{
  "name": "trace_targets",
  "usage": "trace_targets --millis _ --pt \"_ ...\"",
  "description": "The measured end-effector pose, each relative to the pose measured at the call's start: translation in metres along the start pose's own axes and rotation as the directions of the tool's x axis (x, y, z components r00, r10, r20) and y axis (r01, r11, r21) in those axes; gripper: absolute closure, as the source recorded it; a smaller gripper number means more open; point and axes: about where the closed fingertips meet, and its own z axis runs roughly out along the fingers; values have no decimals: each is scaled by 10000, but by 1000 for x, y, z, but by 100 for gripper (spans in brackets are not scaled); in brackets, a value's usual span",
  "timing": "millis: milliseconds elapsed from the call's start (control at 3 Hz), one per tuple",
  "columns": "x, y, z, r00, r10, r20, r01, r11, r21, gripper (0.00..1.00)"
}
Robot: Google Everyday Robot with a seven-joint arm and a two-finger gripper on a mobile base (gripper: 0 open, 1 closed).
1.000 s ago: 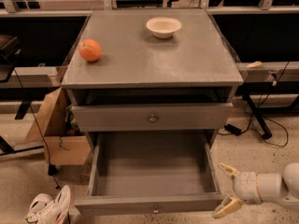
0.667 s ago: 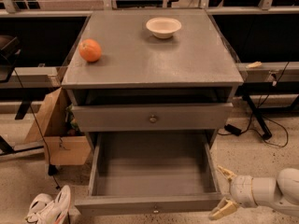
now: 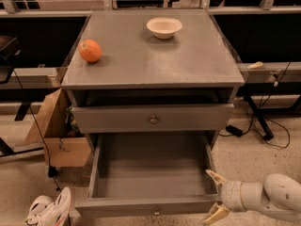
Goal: Close middle drawer
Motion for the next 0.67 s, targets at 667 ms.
trace_targets --millis 667 --pt "-11 5 40 9935 -1139 1 1139 9930 -312 0"
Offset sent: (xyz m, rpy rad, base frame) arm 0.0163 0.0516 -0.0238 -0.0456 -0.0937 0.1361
